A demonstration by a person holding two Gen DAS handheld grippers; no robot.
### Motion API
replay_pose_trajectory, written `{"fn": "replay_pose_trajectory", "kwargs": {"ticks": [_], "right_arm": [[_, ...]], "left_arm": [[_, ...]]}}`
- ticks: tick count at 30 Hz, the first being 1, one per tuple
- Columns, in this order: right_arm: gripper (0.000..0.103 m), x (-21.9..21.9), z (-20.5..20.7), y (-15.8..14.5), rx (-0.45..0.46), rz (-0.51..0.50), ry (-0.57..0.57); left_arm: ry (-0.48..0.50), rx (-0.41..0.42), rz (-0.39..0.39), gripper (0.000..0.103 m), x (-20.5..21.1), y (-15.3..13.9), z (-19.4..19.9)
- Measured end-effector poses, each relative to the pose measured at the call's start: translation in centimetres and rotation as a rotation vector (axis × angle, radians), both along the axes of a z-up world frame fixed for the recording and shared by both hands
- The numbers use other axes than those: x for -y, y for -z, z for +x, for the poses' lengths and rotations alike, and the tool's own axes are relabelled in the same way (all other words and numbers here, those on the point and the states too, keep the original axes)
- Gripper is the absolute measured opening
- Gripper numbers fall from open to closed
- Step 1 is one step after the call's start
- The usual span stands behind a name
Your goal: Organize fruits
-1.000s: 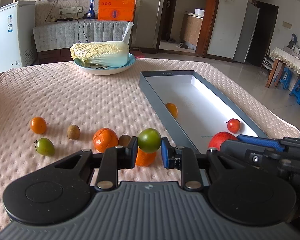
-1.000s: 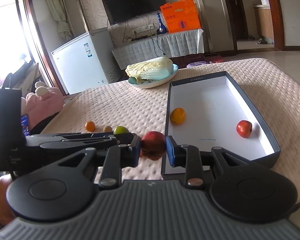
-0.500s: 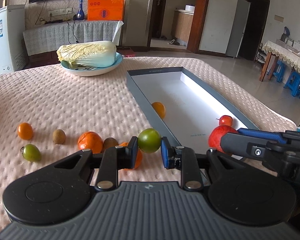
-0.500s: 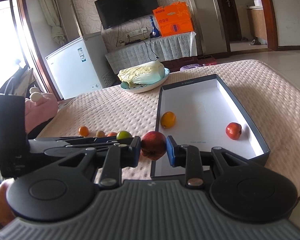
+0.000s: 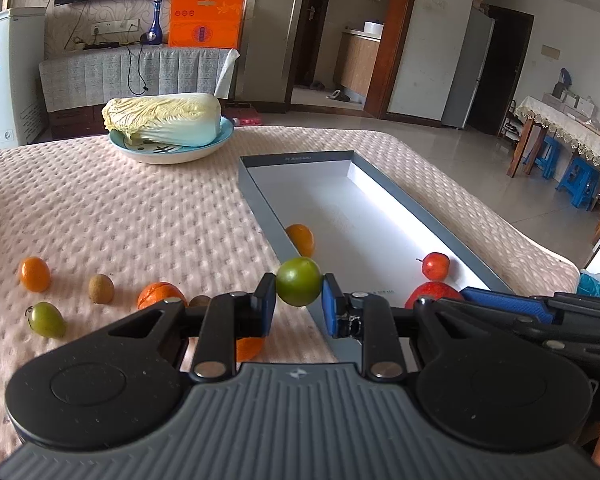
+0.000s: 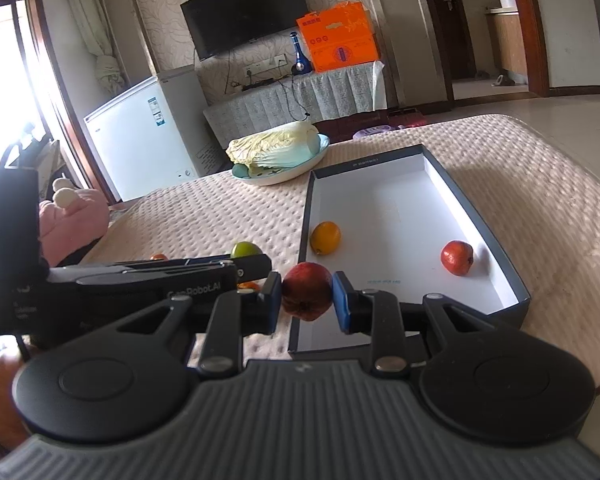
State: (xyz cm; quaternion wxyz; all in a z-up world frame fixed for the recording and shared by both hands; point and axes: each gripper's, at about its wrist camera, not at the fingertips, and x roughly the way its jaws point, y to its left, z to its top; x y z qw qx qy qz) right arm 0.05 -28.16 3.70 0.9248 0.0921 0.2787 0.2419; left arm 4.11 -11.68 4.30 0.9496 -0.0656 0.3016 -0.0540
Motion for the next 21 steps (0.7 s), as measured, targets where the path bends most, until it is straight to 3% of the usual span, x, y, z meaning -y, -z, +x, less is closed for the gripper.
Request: {"fn": "replay_pose_trajectory", "kwargs": {"ticks": [21], "right_arm": [[0.031,1.3,0.5,0.3,-0.02,-0.002,0.065]], "left_arm": [[0.019,0.005,-0.009,0.029,0.4,0.3,2.7]]}}
